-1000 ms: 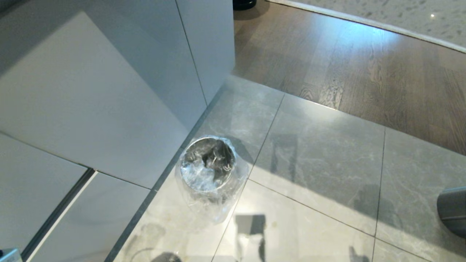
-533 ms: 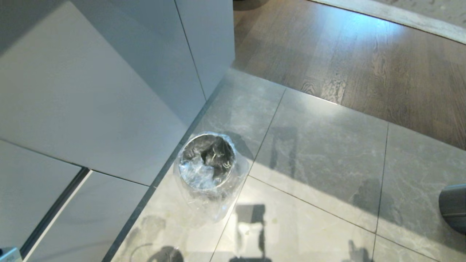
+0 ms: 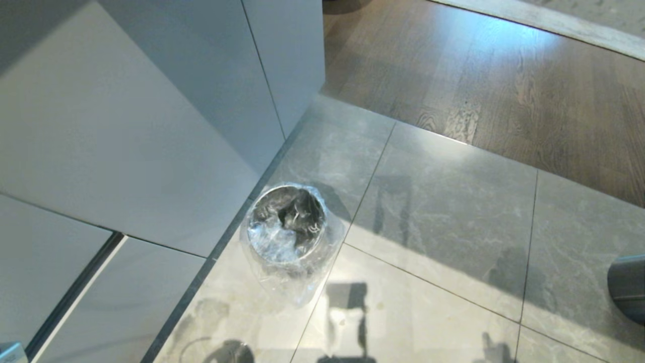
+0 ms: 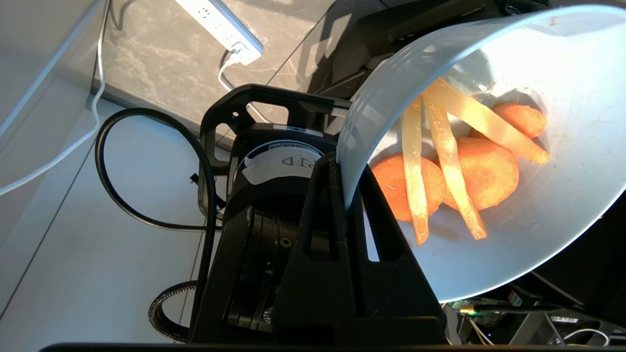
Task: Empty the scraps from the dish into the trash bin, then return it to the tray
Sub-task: Move the bowl over the trash can
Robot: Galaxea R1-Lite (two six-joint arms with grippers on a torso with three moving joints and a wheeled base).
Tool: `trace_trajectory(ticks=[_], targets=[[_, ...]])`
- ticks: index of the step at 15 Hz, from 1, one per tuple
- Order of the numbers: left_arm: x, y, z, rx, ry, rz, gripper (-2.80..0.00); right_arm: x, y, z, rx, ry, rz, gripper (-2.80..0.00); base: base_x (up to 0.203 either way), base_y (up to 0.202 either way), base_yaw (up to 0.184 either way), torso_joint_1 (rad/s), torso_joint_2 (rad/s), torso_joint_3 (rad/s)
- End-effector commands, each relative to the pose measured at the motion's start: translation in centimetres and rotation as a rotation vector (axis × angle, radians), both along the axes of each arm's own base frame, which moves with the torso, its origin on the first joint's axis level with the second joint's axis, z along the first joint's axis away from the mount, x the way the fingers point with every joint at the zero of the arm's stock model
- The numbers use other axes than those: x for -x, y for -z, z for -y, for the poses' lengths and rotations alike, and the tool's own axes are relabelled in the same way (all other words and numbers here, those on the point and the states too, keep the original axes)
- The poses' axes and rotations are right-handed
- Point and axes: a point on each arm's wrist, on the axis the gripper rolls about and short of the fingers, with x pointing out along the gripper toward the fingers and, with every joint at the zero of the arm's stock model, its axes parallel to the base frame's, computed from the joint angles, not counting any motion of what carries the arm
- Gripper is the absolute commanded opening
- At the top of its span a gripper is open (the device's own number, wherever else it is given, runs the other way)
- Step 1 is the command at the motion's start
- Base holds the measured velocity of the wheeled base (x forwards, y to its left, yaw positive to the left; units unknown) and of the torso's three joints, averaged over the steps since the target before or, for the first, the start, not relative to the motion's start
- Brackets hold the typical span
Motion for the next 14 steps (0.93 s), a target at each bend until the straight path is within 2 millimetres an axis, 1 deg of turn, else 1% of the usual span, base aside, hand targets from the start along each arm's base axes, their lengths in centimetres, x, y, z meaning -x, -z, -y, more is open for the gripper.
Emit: trace_trajectory(ticks=[1, 6, 12, 14], targets=[[0.0, -0.1, 0.0, 0.002, -0.002, 0.006, -2.80, 0.0, 0.0, 0.0, 0.000, 0.000, 0.000, -2.80, 0.000, 0.000, 0.000, 0.000, 0.00, 0.000], [-0.8, -1.5, 0.3, 0.016, 0.016, 0.052, -2.80, 0.0, 0.0, 0.0, 0.000, 0.000, -0.001, -2.80, 0.000, 0.000, 0.000, 0.000, 0.00, 0.000], [-3.5, -3.4, 1.6, 0.015, 0.095, 0.055, -2.80, 0.0, 0.0, 0.0, 0.000, 0.000, -0.001, -2.80, 0.000, 0.000, 0.000, 0.000, 0.00, 0.000], [-4.1, -4.0, 2.0, 0.017, 0.119, 0.072, -2.80, 0.0, 0.0, 0.0, 0.000, 0.000, 0.000, -2.80, 0.000, 0.000, 0.000, 0.000, 0.00, 0.000]])
